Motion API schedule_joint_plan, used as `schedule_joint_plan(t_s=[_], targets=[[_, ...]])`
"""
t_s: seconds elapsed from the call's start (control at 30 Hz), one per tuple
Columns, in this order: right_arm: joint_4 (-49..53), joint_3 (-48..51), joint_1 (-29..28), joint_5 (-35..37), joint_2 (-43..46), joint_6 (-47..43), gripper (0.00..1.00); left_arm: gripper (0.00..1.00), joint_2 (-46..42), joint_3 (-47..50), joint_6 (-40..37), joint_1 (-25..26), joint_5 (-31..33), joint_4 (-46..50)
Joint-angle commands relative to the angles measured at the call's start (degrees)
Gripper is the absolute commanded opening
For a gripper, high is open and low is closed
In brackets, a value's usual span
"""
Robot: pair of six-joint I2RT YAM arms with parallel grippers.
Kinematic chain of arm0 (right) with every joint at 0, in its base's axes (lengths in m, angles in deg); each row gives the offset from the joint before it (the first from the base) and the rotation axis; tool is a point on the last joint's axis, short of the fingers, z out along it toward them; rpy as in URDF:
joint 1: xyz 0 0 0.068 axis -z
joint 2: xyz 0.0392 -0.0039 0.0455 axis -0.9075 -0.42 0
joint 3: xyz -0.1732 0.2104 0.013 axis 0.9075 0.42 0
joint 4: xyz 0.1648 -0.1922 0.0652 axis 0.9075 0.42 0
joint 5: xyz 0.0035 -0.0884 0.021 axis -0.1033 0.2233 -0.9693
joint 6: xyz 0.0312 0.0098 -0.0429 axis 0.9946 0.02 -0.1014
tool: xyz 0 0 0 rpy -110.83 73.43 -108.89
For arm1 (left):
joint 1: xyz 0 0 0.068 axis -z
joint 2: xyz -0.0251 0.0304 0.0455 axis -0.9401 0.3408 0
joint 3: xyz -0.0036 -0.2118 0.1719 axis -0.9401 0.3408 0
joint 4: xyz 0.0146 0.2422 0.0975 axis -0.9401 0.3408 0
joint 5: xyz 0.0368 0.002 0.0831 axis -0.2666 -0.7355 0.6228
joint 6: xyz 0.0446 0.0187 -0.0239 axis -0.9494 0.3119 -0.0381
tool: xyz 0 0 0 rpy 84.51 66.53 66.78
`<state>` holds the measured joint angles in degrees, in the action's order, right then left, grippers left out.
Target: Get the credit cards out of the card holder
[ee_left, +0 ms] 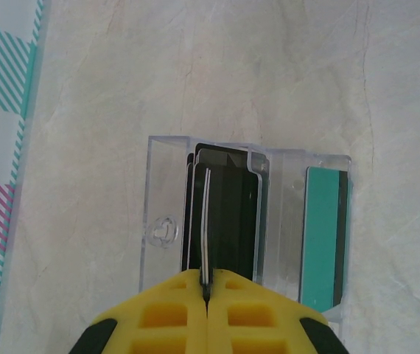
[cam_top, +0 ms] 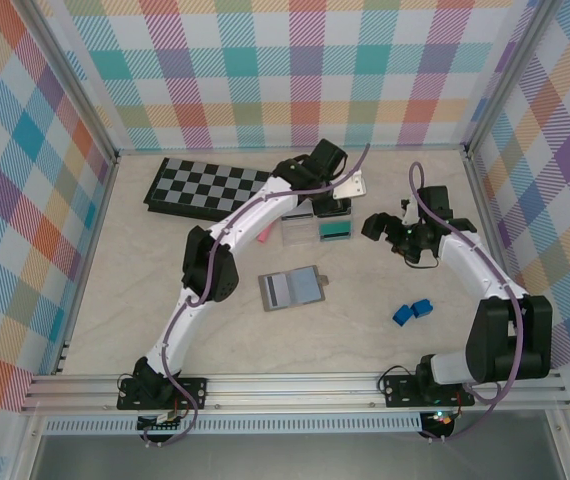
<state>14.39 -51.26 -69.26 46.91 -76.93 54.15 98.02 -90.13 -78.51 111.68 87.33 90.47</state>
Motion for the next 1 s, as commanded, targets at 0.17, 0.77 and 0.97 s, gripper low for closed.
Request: schedule_joint_plan(t_s=[0.17,0.77,0.97], targets=[[1.13,0.10,0.30,-1.47,-1.26,-0.71,1.00,0.00,2.47,-2.11,-1.70,0.34,1.36,0.47],[1.55,-0.06,0.31,-1.65,-1.40,-0.80,1.00,0.15,4.17,-2.31,-1.84,0.70,2.59,-1.46],[1.55,0.00,0.32,-1.65,-1.27,-0.84,1.00,0.19,4.68,-2.30,-1.52,0.73,4.85,-3.20]])
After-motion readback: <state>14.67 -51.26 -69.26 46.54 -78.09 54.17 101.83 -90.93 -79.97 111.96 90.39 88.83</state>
